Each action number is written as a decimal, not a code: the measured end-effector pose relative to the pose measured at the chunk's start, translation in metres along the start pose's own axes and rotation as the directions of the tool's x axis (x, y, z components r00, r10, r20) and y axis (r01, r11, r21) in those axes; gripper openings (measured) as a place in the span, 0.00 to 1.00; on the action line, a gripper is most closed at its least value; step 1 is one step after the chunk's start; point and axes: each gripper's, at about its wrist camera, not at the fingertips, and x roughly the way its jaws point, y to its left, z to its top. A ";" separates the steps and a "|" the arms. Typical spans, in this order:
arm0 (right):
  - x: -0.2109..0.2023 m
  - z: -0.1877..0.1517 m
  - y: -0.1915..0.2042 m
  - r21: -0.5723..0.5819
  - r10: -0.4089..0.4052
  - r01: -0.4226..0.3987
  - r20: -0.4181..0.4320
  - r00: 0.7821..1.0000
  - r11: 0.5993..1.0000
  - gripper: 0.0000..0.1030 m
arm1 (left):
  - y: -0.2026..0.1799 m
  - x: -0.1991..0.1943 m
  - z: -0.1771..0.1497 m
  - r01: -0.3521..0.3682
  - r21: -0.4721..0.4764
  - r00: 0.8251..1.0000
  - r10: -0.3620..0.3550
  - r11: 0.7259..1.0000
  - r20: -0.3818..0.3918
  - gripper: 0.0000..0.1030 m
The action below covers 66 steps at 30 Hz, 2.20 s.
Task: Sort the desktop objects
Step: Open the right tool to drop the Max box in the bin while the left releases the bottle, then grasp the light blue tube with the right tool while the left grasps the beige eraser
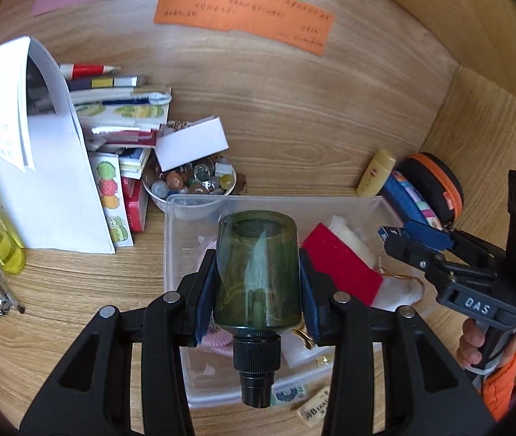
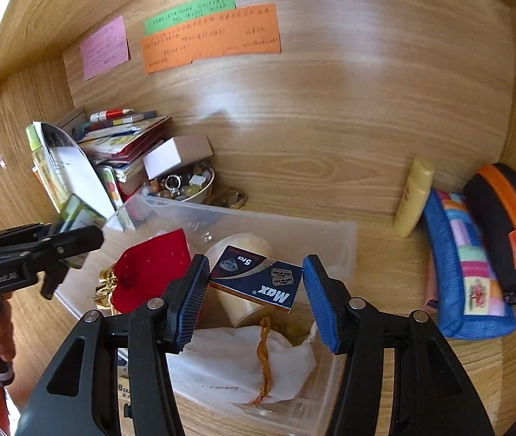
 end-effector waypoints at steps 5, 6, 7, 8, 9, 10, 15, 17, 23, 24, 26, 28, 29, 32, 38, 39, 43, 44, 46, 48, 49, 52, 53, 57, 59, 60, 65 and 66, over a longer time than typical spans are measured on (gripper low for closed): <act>0.011 -0.005 -0.001 -0.006 -0.014 0.013 -0.038 0.999 1.000 0.48 | 0.001 0.017 -0.002 -0.002 -0.003 1.000 0.002 1.000 -0.031 0.40; 0.013 -0.005 -0.001 -0.007 -0.013 0.013 -0.041 0.999 1.000 0.49 | 0.001 0.020 -0.002 -0.002 -0.004 0.999 0.002 1.000 -0.037 0.40; 0.014 -0.006 -0.001 -0.009 -0.012 0.012 -0.043 0.999 1.000 0.49 | 0.002 0.023 -0.003 -0.001 -0.007 0.999 0.001 1.000 -0.042 0.40; 0.014 -0.006 -0.001 -0.011 -0.012 0.012 -0.043 0.999 1.000 0.49 | 0.002 0.025 -0.003 0.000 -0.008 0.999 -0.001 1.000 -0.049 0.40; 0.014 -0.006 -0.001 -0.014 -0.015 0.014 -0.042 0.999 1.000 0.49 | 0.001 0.028 -0.003 -0.003 -0.005 0.998 0.003 1.000 -0.055 0.40; 0.015 -0.006 0.000 -0.020 -0.021 0.020 -0.043 0.999 1.000 0.49 | 0.001 0.029 -0.004 -0.012 0.000 0.998 0.011 1.000 -0.058 0.39; 0.017 -0.007 0.001 -0.022 -0.014 0.012 -0.057 0.998 1.000 0.49 | 0.000 0.033 -0.005 -0.023 0.007 0.998 0.023 1.000 -0.063 0.40; 0.018 -0.007 0.003 -0.020 0.008 -0.009 -0.065 0.998 1.000 0.49 | 0.000 0.031 -0.005 -0.024 0.005 0.998 0.025 1.000 -0.063 0.40; 0.018 -0.007 0.012 -0.053 0.007 -0.011 -0.076 0.997 0.999 0.50 | 0.000 0.024 -0.004 -0.025 0.005 0.999 0.025 1.000 -0.046 0.48; 0.017 -0.007 0.013 -0.058 0.007 -0.012 -0.076 0.997 0.998 0.52 | -0.001 0.021 -0.003 -0.027 0.012 0.999 0.027 1.000 -0.040 0.49; 0.016 -0.008 0.016 -0.068 0.002 -0.007 -0.072 0.997 0.998 0.58 | -0.004 0.018 -0.002 -0.030 0.019 0.999 0.031 0.999 -0.034 0.51; 0.014 -0.008 0.018 -0.075 -0.008 0.003 -0.064 0.998 0.997 0.60 | -0.006 0.012 0.000 -0.035 0.025 0.999 0.035 0.999 -0.024 0.51; 0.013 -0.008 0.019 -0.079 -0.011 0.006 -0.061 0.998 0.997 0.60 | -0.007 0.010 0.000 -0.037 0.028 0.999 0.037 0.999 -0.019 0.54; 0.008 -0.006 0.022 -0.085 -0.018 0.014 -0.047 0.999 0.996 0.62 | -0.010 0.000 0.001 -0.058 0.040 0.998 0.058 0.998 0.005 0.62; -0.011 -0.001 0.029 -0.102 -0.031 0.032 0.006 0.999 0.994 0.77 | -0.018 -0.024 -0.003 -0.101 0.078 0.994 0.097 0.992 0.058 0.71; -0.017 0.000 0.032 -0.106 -0.035 0.037 0.019 0.999 0.994 0.79 | -0.020 -0.028 -0.003 -0.113 0.083 0.992 0.108 0.990 0.069 0.71; -0.033 0.002 0.038 -0.116 -0.046 0.051 0.043 0.998 0.992 0.82 | -0.022 -0.047 -0.006 -0.144 0.096 0.985 0.134 0.985 0.105 0.76; -0.036 0.002 0.039 -0.117 -0.049 0.054 0.047 0.998 0.992 0.84 | -0.023 -0.052 -0.007 -0.148 0.099 0.984 0.137 0.984 0.115 0.79; -0.043 0.001 0.041 -0.115 -0.054 0.061 0.057 0.997 0.992 0.88 | -0.024 -0.063 -0.011 -0.160 0.101 0.980 0.145 0.982 0.137 0.86; -0.051 -0.002 0.043 -0.111 -0.058 0.065 0.066 0.996 0.992 0.91 | -0.024 -0.074 -0.015 -0.177 0.099 0.974 0.159 0.979 0.162 0.92; -0.056 -0.004 0.045 -0.108 -0.060 0.067 0.072 0.996 0.992 0.92 | -0.024 -0.079 -0.017 -0.181 0.098 0.971 0.163 0.979 0.173 0.93; -0.068 -0.011 0.048 -0.101 -0.070 0.079 0.085 0.994 0.992 0.96 | -0.022 -0.092 -0.025 -0.190 0.093 0.967 0.170 0.977 0.189 0.94; -0.071 -0.013 0.050 -0.099 -0.069 0.078 0.086 0.994 0.992 0.98 | -0.021 -0.095 -0.027 -0.195 0.090 0.966 0.175 0.977 0.191 0.95; -0.079 -0.025 0.057 -0.091 -0.065 0.073 0.084 0.994 0.993 1.00 | -0.016 -0.104 -0.042 -0.208 0.079 0.964 0.191 0.975 0.188 0.95; -0.080 -0.035 0.062 -0.087 -0.061 0.067 0.069 0.996 0.994 1.00 | -0.014 -0.107 -0.051 -0.205 0.070 0.965 0.190 0.976 0.179 0.95; -0.080 -0.041 0.065 -0.086 -0.059 0.064 0.057 0.997 0.994 1.00 | -0.012 -0.108 -0.057 -0.206 0.066 0.966 0.192 0.976 0.172 0.96; -0.076 -0.072 0.075 -0.080 -0.066 0.067 0.009 0.998 0.995 1.00 | -0.005 -0.104 -0.081 -0.222 0.058 0.969 0.213 0.973 0.127 0.96; -0.075 -0.078 0.076 -0.075 -0.066 0.066 -0.001 0.998 0.995 1.00 | -0.003 -0.102 -0.086 -0.220 0.051 0.970 0.213 0.974 0.113 0.96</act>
